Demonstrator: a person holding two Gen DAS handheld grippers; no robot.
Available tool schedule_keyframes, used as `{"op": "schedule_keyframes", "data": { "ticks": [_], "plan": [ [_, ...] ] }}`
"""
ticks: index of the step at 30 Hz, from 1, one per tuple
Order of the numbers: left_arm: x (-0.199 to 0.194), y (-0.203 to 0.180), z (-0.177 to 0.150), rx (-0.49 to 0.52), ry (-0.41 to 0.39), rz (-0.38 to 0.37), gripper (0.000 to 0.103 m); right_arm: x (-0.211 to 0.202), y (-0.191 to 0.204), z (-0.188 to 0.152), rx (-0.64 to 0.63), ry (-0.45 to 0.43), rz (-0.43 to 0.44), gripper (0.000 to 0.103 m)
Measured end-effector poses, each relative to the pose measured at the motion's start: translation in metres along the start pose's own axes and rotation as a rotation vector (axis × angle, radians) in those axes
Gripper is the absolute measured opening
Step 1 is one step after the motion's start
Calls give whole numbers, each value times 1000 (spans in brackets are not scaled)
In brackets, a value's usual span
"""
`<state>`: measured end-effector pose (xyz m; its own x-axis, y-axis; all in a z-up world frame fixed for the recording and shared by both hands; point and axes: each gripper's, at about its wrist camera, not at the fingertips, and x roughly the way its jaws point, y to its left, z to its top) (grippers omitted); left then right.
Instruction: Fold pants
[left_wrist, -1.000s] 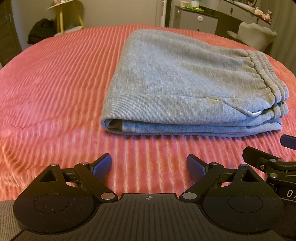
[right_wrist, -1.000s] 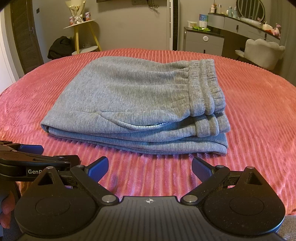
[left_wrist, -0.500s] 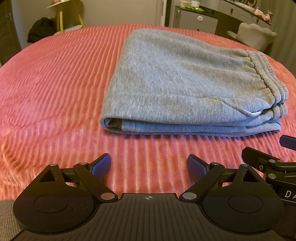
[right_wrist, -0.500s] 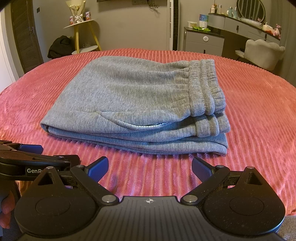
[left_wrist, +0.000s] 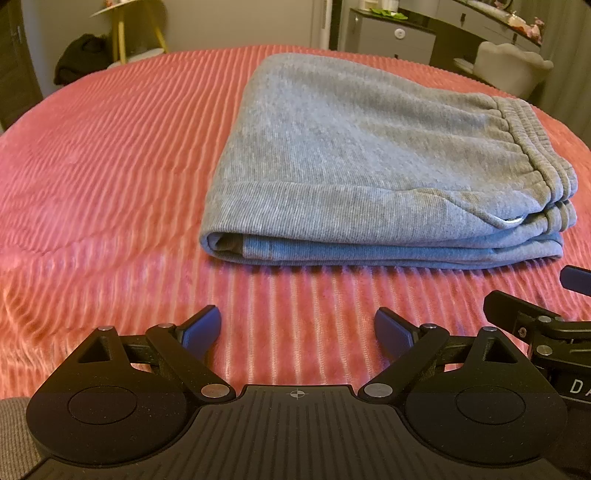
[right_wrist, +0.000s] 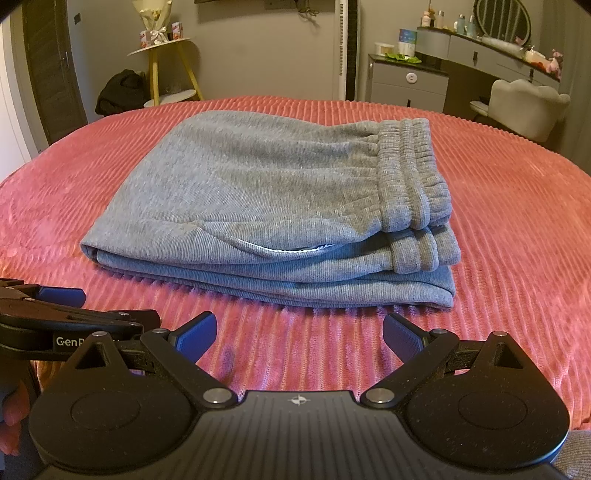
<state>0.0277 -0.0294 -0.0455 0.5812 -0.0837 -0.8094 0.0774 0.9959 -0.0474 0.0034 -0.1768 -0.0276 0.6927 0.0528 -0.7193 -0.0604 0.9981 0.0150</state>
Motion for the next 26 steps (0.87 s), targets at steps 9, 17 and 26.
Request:
{"op": "schedule_keyframes", "data": {
  "ticks": [9, 17, 26],
  "plan": [
    [0, 0, 0, 2, 1, 1, 95, 0, 0, 0, 0, 1, 0, 97],
    [0, 1, 0, -8, -2, -1, 95, 1, 0, 0, -1, 3, 1, 97],
    [-2, 1, -2, 2, -7, 12, 95, 1, 0, 0, 0, 3, 1, 97]
  ]
}}
